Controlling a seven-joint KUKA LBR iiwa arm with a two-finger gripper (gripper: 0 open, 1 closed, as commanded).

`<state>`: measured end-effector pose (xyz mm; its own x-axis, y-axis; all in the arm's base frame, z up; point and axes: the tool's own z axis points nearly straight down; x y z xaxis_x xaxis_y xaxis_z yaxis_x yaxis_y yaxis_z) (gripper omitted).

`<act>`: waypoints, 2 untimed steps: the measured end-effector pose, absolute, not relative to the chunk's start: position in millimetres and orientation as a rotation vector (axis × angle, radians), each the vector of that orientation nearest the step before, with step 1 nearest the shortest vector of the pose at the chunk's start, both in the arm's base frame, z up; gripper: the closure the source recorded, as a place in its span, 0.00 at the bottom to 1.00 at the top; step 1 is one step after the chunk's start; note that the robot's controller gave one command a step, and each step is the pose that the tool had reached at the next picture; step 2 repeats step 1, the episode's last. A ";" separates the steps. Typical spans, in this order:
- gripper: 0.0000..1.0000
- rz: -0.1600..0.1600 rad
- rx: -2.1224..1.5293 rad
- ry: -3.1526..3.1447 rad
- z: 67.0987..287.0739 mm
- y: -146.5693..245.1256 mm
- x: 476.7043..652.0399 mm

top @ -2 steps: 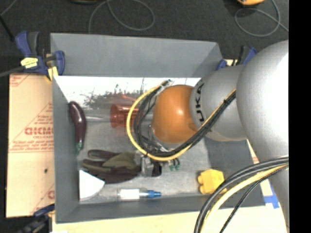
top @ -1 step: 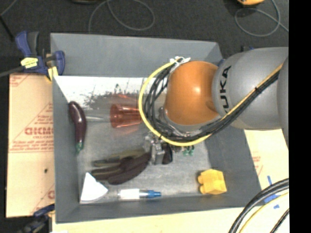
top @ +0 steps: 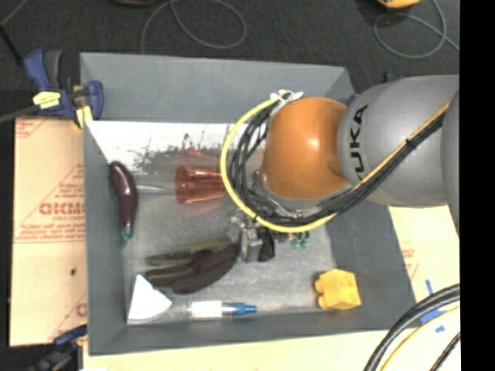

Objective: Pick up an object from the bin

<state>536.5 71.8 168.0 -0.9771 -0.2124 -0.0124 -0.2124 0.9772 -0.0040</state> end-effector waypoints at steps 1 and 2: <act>1.00 -0.005 -0.370 3.104 271.2 87.9 539.2; 1.00 -0.005 -0.370 3.104 271.2 87.9 539.2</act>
Offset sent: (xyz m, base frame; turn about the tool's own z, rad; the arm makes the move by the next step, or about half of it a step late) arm 0.0000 0.0000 0.0000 0.0000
